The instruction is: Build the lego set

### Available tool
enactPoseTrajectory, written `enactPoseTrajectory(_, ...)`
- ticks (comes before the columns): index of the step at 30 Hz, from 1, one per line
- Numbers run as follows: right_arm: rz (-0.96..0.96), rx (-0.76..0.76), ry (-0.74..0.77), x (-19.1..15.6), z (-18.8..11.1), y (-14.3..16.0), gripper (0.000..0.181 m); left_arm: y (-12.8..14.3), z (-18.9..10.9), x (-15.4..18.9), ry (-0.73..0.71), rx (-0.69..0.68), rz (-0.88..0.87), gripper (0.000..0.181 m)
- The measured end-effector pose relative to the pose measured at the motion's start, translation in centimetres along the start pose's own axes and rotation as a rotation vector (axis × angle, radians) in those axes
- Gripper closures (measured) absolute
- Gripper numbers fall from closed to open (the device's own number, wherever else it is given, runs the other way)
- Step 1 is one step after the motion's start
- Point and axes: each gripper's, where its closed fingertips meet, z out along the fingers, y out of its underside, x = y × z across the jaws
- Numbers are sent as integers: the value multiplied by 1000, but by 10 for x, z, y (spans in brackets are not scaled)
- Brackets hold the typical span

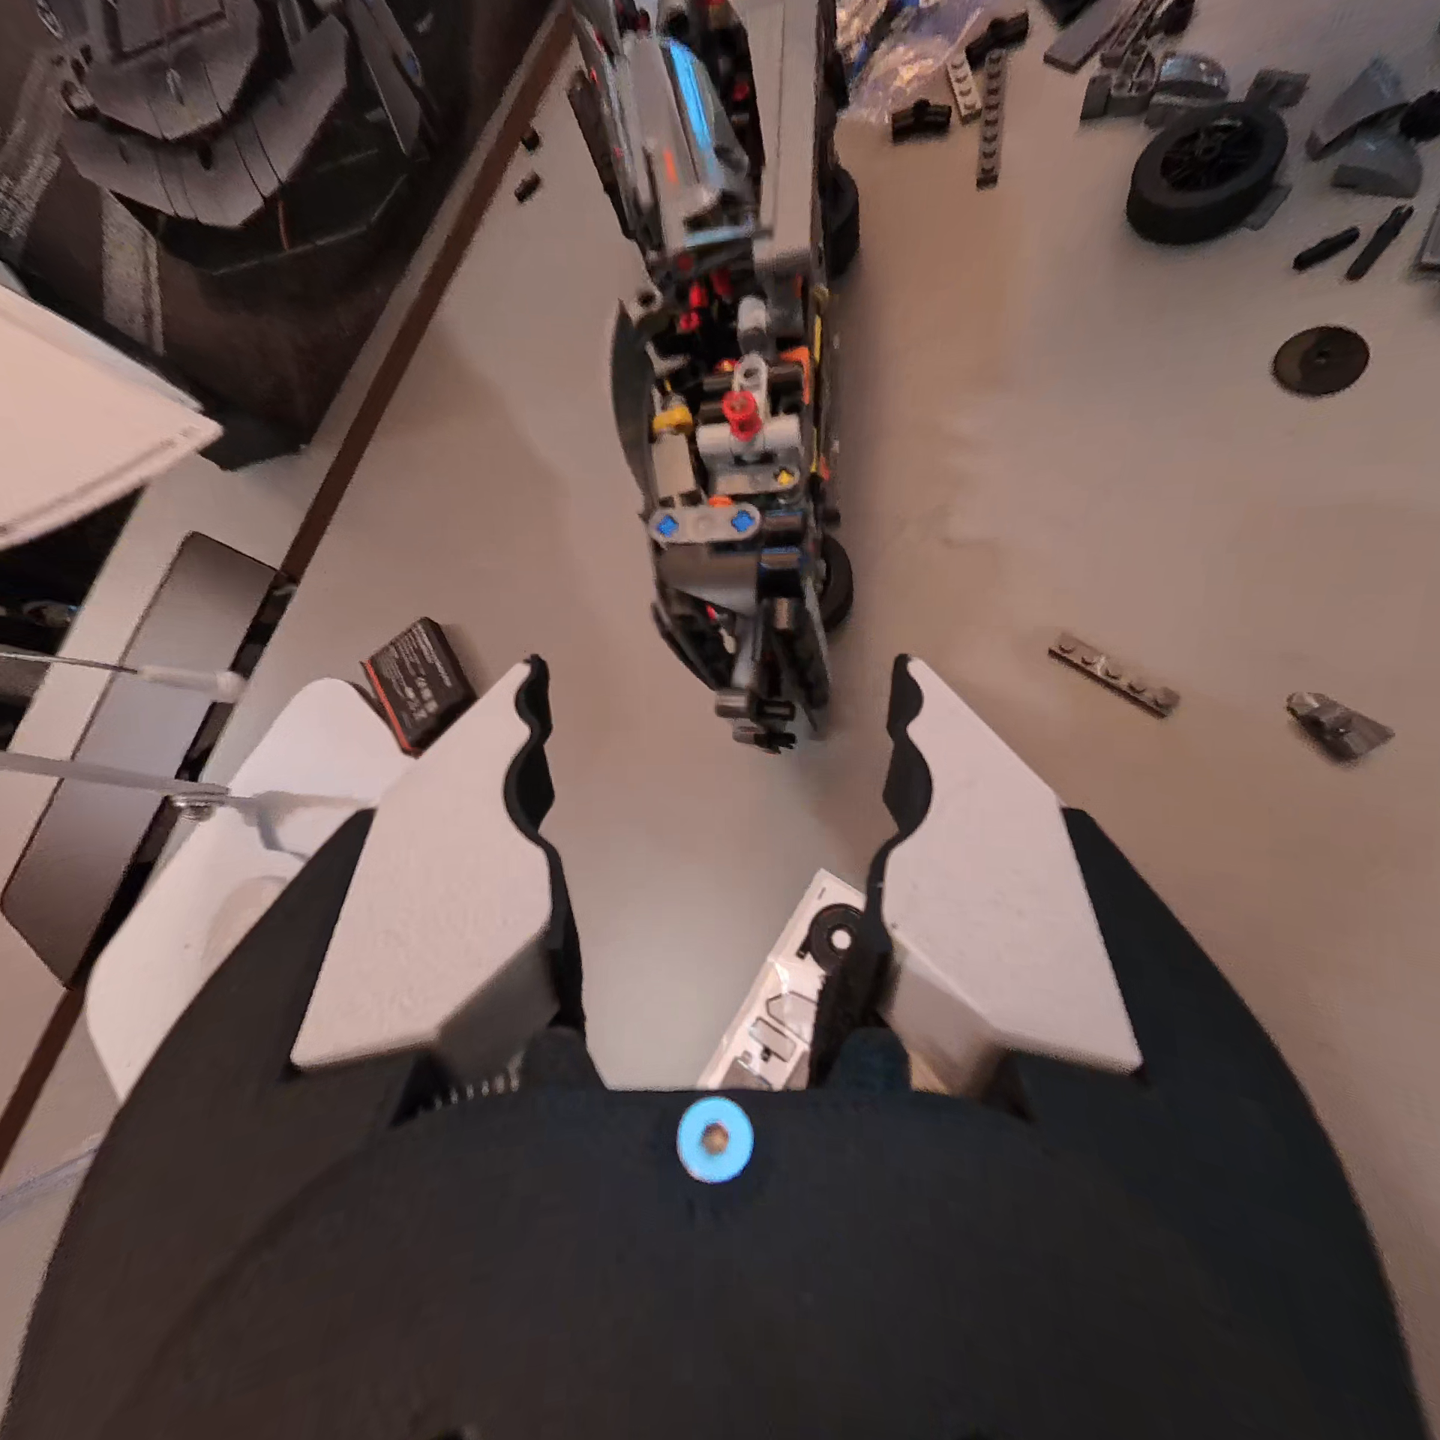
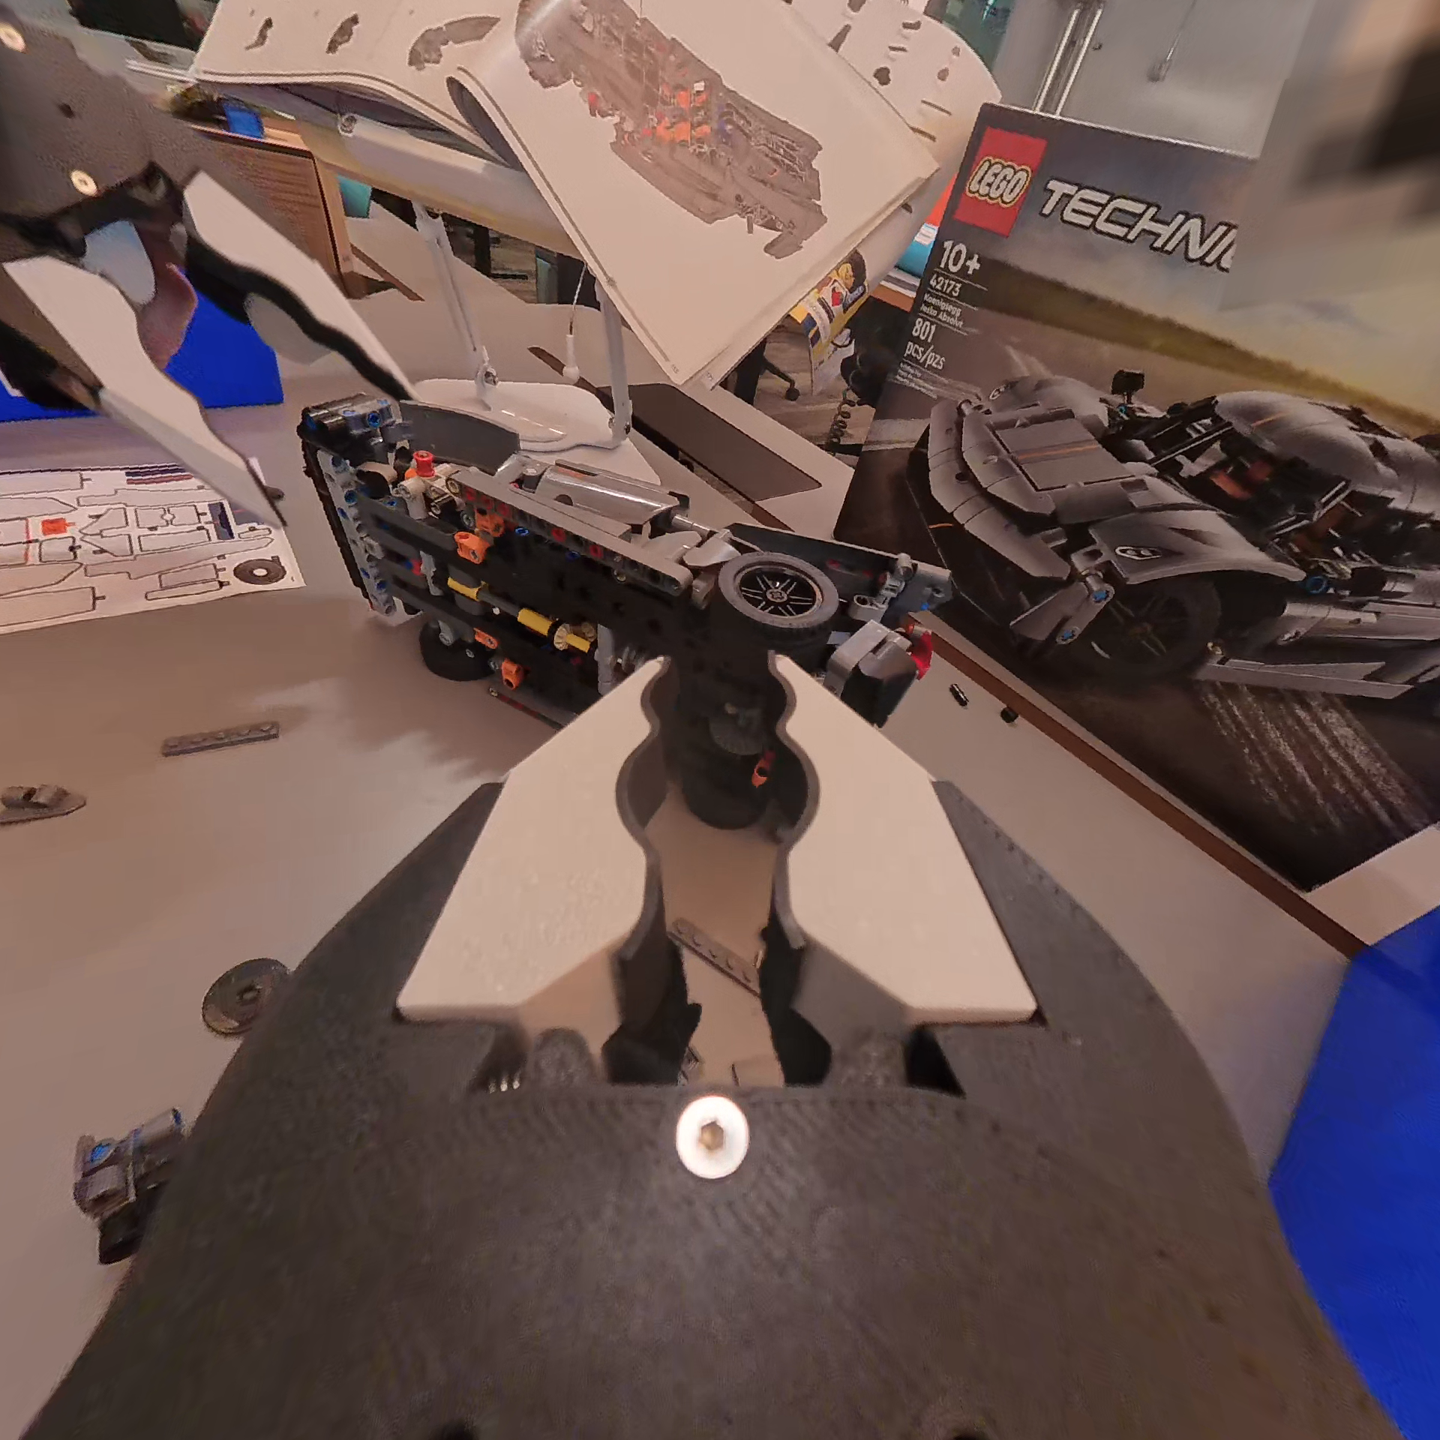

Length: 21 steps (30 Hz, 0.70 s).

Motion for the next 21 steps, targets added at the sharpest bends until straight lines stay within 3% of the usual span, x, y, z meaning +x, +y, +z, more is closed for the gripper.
enactPoseTrajectory(8, -9, 1, -7, -4, 0, -2, 163, 9, 37, 13, -15, 55, -89, 103)
enactPoseTrajectory(14, -8, 3, 0, -2, -1, -3, 163, 4, 46, 9, -48, 83, -85, 134)
enactPoseTrajectory(21, 47, -10, 39, 14, -5, 3, 163, 3, 47, 7, -47, 112, -101, 138)
